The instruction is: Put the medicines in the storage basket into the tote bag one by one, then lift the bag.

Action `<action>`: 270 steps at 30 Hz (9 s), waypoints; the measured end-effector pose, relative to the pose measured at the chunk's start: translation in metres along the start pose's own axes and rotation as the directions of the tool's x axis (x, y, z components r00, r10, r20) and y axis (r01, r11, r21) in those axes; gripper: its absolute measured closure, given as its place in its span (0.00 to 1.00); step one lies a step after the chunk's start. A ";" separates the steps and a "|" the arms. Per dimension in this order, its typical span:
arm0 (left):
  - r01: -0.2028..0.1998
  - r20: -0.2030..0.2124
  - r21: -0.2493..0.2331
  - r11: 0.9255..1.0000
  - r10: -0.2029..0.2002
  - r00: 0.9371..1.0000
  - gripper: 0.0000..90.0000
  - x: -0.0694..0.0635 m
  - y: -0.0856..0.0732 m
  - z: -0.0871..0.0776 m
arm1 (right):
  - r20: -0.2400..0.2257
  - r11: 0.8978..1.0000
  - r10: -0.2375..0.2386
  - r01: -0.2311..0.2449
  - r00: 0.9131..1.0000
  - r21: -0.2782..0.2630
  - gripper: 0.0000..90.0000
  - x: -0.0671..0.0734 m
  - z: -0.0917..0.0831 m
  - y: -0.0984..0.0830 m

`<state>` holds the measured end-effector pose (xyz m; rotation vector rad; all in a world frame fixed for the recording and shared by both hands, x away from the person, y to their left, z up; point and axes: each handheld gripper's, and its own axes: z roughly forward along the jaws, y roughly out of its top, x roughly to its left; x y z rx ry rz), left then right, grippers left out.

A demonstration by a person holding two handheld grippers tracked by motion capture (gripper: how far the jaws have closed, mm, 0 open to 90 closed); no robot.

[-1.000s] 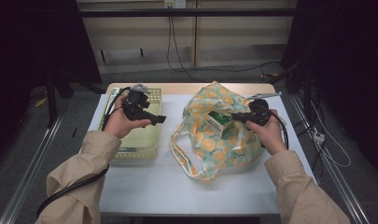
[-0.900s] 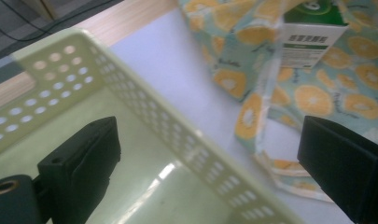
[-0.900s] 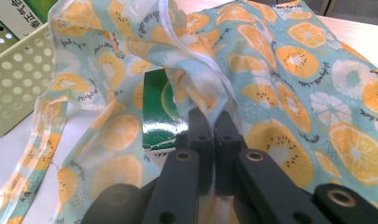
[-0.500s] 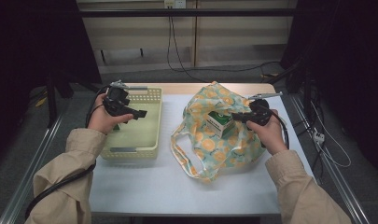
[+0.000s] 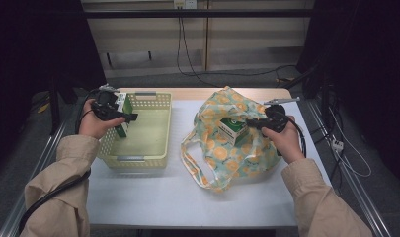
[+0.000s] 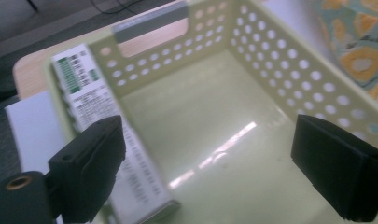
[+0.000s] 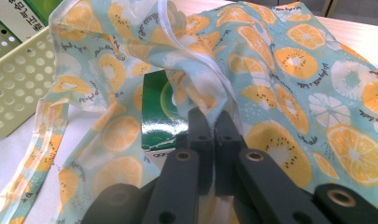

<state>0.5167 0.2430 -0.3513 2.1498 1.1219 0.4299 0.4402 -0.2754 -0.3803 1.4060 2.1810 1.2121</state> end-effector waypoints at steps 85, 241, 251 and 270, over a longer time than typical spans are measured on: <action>-0.295 0.503 -0.141 0.945 0.325 0.801 0.70 -0.210 0.045 -0.011 | 0.010 1.000 -0.006 0.006 1.000 -0.008 0.99 0.001 -0.006 0.006; -0.074 0.337 -0.257 0.964 0.161 0.928 0.16 -0.183 0.124 -0.049 | -0.051 0.985 -0.071 0.062 0.996 -0.158 0.11 0.040 -0.072 0.075; -0.045 0.384 -0.279 0.959 0.155 0.910 0.06 -0.156 0.038 -0.058 | -0.021 0.985 -0.097 0.093 0.995 -0.143 0.10 0.041 -0.078 0.021; -0.064 0.330 -0.257 0.964 0.150 0.932 0.07 -0.146 -0.086 -0.038 | 0.032 0.992 -0.096 0.098 0.995 -0.081 0.13 0.033 -0.071 -0.110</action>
